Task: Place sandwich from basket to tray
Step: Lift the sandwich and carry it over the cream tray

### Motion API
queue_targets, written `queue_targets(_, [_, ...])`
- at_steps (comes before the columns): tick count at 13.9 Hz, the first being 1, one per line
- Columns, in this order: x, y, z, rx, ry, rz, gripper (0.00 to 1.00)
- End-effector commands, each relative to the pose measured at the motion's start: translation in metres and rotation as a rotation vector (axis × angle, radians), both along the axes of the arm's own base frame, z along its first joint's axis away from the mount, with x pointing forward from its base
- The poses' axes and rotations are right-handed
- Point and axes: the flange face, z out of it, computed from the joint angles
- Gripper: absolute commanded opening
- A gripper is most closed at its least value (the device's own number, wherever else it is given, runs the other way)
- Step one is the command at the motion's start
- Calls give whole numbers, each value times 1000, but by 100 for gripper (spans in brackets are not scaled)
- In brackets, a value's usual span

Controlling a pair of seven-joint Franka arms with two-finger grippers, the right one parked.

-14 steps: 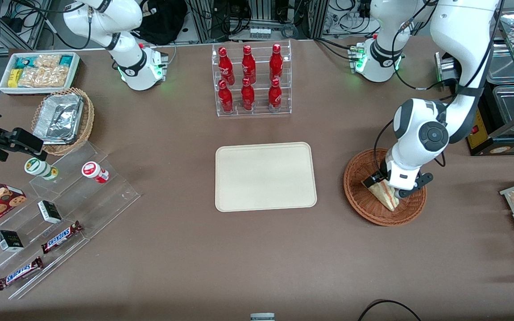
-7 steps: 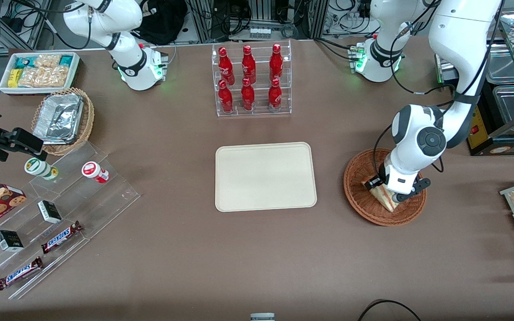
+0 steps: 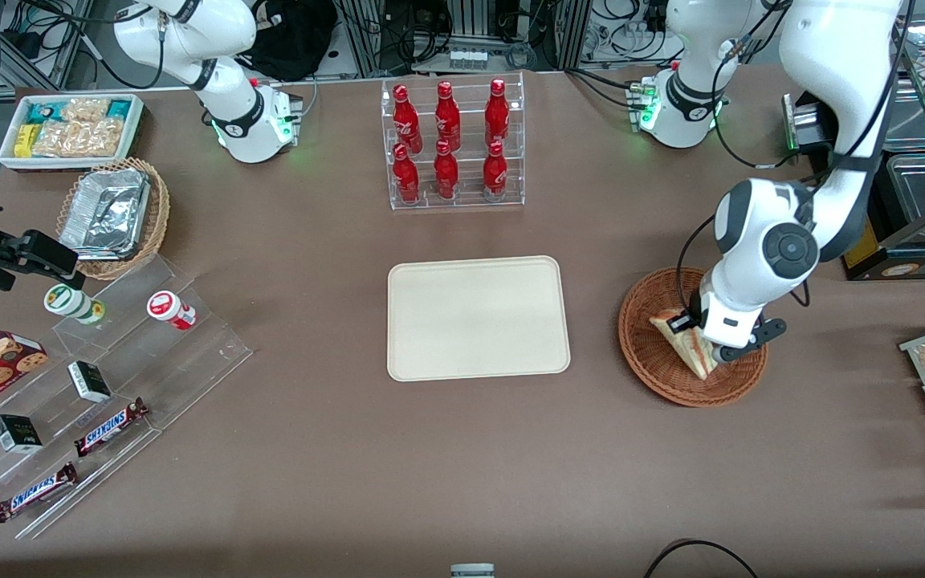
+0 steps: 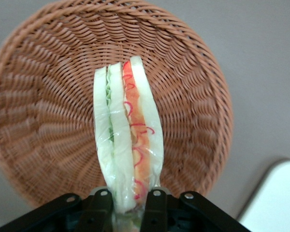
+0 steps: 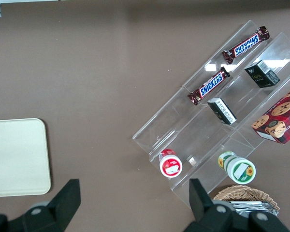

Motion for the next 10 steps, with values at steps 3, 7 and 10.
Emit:
queue_targets(3, [-5, -90, 117, 36, 60, -118, 5])
queue_targets(7, [-24, -203, 132, 17, 32, -160, 7])
queue_targets(10, [-36, -285, 105, 12, 39, -211, 7])
